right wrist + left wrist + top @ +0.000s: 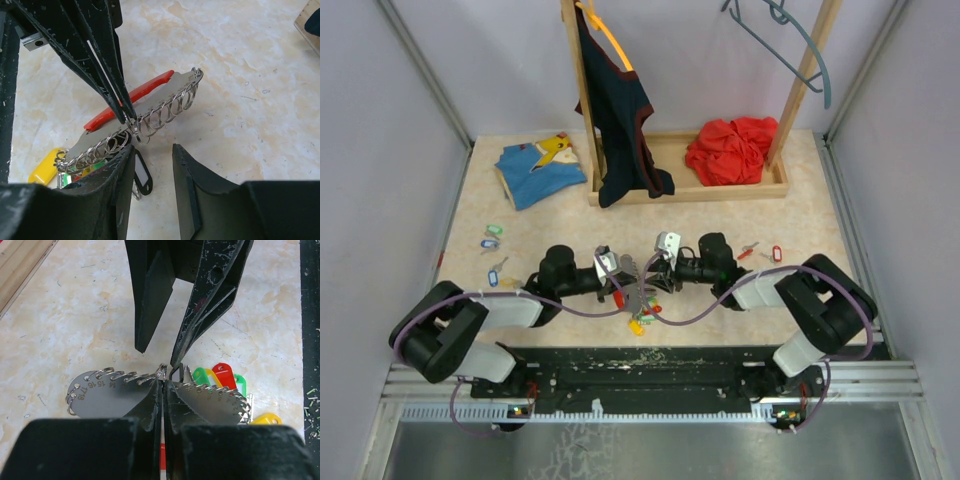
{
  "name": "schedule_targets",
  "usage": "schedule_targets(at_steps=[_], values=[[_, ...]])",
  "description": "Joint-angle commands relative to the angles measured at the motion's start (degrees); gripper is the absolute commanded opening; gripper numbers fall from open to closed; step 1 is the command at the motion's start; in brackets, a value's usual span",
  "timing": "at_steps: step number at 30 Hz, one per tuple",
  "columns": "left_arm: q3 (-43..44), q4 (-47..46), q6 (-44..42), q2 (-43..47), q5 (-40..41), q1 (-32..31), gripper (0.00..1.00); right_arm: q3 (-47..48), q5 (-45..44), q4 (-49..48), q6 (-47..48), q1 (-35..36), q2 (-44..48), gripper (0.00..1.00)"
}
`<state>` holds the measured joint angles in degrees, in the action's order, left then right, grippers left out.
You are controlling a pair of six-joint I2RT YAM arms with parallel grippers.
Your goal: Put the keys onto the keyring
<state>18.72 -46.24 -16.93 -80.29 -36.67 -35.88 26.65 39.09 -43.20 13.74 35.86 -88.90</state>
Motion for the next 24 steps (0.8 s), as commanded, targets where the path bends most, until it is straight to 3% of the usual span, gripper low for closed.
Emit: schedule_targets(at_steps=[1,7,14,18,24], values=[[-0.36,-1.22,-1.01,1.11,-1.80,0.02,0.00,1.93,0.41,-1.84,-1.10,-0.31,-1.06,0.37],[-0.10,-1.09,-1.13,0.50,-3.00,0.00,0.00,4.06,0.89,-4.28,-3.70,-0.26,-3.29,0.37],[0.69,0.44,-1.43,-0.04,-3.21,-0.07,0.00,6.41,-6.09,-2.35,-12.38,-0.64,-3.13,0.36],[1.09,1.40,-1.29,0.13,-1.98,-0.07,0.00,10.17,-15.40,10.02,-17.13,-0.98,-1.49,0.36],[2.81,4.41,0.08,-0.25,1.81,-0.07,0.00,12.87,-28.67,30.20,-19.88,-1.05,5.56,0.48]])
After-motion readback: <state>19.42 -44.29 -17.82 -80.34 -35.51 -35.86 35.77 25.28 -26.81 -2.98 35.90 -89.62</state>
